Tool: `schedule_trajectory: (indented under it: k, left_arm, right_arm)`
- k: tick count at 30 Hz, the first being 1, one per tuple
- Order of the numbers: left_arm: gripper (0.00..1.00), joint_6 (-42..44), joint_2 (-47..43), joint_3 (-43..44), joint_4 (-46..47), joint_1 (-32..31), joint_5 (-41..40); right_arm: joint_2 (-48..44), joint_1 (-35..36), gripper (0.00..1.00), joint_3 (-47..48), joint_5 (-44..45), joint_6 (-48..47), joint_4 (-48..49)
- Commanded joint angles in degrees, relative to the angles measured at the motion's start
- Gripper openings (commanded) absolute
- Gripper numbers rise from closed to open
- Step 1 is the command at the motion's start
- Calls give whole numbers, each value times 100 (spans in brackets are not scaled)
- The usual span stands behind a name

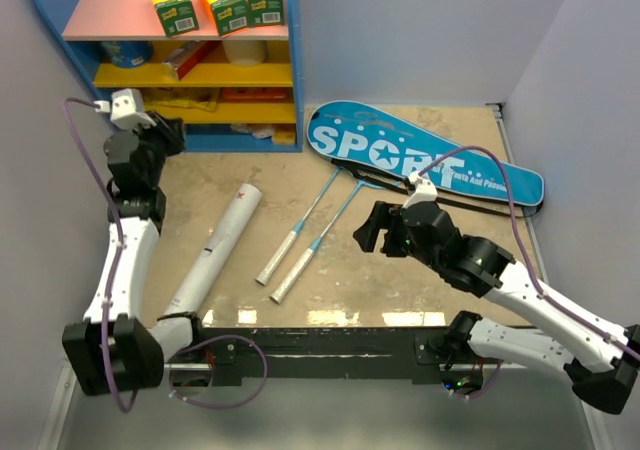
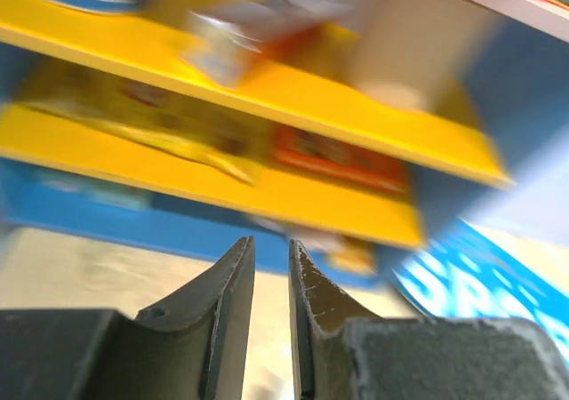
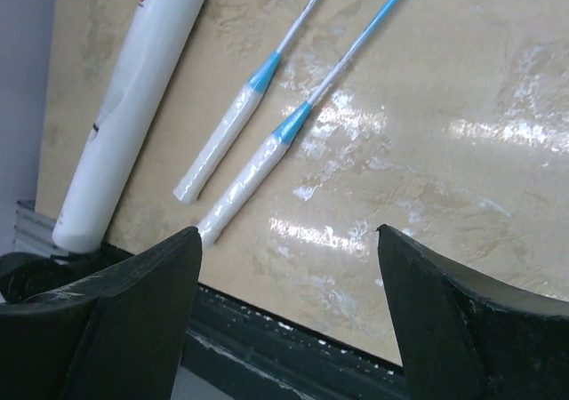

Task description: Pack up the badminton gear

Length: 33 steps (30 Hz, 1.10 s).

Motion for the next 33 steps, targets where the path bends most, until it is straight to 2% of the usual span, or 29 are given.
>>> schedule_trajectory:
  k: [1, 5, 10, 15, 19, 21, 24, 25, 27, 29, 33]
  left_arm:
    - [27, -43, -888, -675, -679, -821, 556]
    - [26, -43, -1197, -1132, -1427, -1421, 1286]
    - [26, -342, -1207, -1748, -1331, -2089, 1814]
    - [23, -571, -269, -2091, -1156, -2755, 1737]
    - [18, -614, 497, -2205, -892, -2880, 1525]
    - [18, -641, 727, -2215, -874, -2898, 1288]
    - [24, -615, 833, -2127, -1093, -2898, 639]
    - [25, -554, 850, -2066, -1451, -2898, 428]
    - [25, -501, 946, -1995, -1708, -2889, -222]
    - [19, -457, 1122, -1829, -2156, -2889, -862]
    - [21, -387, 1167, -1793, -2456, -2811, -1595]
  right_arm:
    - [559, -12, 83, 471, 525, -330, -182]
    - [789, -55, 83, 445, 560, -374, -68]
    - [772, -99, 83, 191, 508, -339, 178]
    - [693, -99, 83, -65, 306, -234, 293]
    - [544, -91, 83, -231, 279, -190, 206]
    - [421, -99, 83, -258, 297, -172, 153]
    - [306, -99, 83, -311, 323, -163, 47]
    - [219, -91, 83, -320, 332, -146, -14]
    - [130, -91, 83, -363, 376, -128, -50]
    - [-10, -91, 83, -451, 402, -111, -50]
    - [-107, -91, 84, -574, 341, -41, -15]
